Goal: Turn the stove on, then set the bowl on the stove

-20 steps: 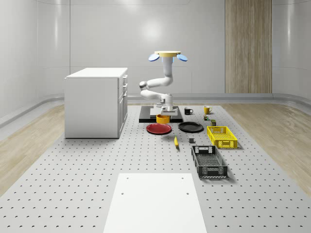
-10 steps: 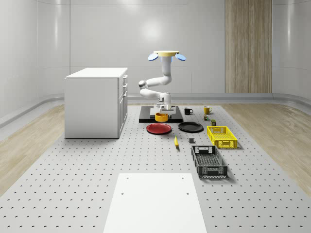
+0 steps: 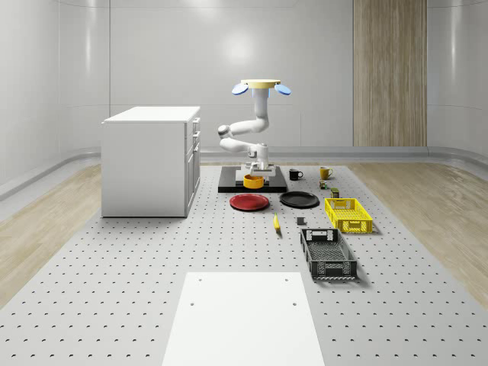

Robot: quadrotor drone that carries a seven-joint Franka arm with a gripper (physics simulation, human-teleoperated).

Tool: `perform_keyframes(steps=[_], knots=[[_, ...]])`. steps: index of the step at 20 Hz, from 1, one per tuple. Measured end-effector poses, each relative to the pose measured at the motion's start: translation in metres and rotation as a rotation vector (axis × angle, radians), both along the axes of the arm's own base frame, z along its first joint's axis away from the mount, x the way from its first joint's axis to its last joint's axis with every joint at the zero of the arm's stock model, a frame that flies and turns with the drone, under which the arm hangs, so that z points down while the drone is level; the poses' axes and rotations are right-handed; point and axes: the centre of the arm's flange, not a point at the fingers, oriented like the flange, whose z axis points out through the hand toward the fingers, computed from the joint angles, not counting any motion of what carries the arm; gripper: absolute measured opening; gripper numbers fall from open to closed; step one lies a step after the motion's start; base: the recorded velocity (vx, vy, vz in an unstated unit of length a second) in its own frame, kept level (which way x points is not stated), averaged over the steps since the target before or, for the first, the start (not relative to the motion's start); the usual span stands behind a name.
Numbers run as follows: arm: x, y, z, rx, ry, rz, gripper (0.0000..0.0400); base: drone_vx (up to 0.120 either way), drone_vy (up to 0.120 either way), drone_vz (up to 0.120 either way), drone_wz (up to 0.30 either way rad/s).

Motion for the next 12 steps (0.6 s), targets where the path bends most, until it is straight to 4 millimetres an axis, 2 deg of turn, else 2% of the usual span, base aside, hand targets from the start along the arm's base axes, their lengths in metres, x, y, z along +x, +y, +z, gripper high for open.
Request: perform_keyframes(steps=[12], knots=[[0.0, 0.0, 0.0, 0.0, 0.0, 0.0, 0.01, -0.12, 0.0, 0.0, 0.0]])
